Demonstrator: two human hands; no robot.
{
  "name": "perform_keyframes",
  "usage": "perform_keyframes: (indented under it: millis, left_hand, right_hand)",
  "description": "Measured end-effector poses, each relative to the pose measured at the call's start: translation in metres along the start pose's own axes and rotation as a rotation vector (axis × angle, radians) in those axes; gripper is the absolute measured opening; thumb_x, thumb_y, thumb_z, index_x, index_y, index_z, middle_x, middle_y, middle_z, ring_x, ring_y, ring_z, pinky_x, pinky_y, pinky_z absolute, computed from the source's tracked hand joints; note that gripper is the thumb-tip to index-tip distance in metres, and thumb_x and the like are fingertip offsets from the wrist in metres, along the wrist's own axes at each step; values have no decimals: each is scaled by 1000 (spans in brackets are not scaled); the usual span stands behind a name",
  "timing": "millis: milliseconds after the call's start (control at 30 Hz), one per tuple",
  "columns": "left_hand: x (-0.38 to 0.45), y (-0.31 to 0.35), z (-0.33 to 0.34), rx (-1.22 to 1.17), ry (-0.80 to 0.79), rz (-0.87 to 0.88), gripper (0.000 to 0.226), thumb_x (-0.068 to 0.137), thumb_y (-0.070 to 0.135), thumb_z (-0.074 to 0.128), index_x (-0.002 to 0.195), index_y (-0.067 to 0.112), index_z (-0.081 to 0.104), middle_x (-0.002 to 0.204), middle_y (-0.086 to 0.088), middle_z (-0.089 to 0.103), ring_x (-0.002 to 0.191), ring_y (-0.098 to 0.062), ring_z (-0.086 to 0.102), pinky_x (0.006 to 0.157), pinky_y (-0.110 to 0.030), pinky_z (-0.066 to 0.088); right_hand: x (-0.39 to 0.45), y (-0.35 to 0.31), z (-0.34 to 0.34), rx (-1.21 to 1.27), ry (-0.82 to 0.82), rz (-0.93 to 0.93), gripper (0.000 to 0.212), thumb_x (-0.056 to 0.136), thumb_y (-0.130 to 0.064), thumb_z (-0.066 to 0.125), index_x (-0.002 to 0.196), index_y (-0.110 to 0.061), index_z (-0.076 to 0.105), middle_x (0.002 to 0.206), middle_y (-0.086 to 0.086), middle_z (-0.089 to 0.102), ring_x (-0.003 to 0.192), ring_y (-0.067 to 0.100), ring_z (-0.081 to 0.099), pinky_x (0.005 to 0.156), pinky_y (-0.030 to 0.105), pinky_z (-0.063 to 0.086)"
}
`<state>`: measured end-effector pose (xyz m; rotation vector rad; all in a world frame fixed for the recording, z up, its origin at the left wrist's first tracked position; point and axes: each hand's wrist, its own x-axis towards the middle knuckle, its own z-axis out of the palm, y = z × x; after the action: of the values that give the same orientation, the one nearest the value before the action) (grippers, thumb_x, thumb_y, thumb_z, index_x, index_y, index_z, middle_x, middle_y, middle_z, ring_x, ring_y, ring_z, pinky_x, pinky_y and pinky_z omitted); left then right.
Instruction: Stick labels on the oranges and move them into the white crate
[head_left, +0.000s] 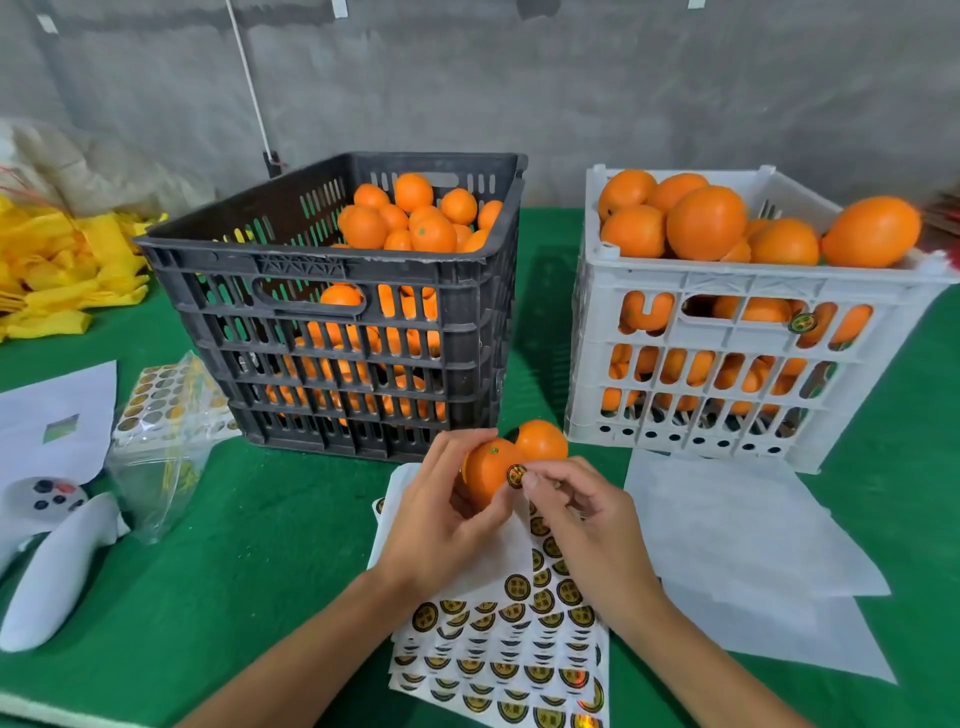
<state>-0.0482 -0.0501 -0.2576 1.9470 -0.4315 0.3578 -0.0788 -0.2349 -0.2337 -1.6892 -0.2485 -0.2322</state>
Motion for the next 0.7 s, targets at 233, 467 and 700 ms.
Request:
perform_keyframes:
  millis: [233,467,700]
  left_hand:
    - [1,-2,2,-69,24,-31,54,92,63,66,140,42,54,137,15,54,121,-15,63,91,-36,60]
    - [2,-7,4,-88,-2,-58,55,94,65,63,143,44,51,140,17,51,118,-17,65,92,-37,60]
    - [2,-9,4,-38,-55,-58,55,97,65,60,147,48,46,143,19,46,108,-17,65,87,-27,56]
  right_hand:
    - [-1,11,1,-382,25,-171,27,100,-31,64,126,-33,70,130,-23,55,128,5,53,97,5,40]
    - [2,14,8,-358,52,-145,33,100,-42,57,130,-35,68,136,-29,53,132,3,50,106,12,40]
    - [6,9,13,-149,167,-71,13,97,-30,69,105,-35,77,121,-20,65,121,6,60,101,30,51]
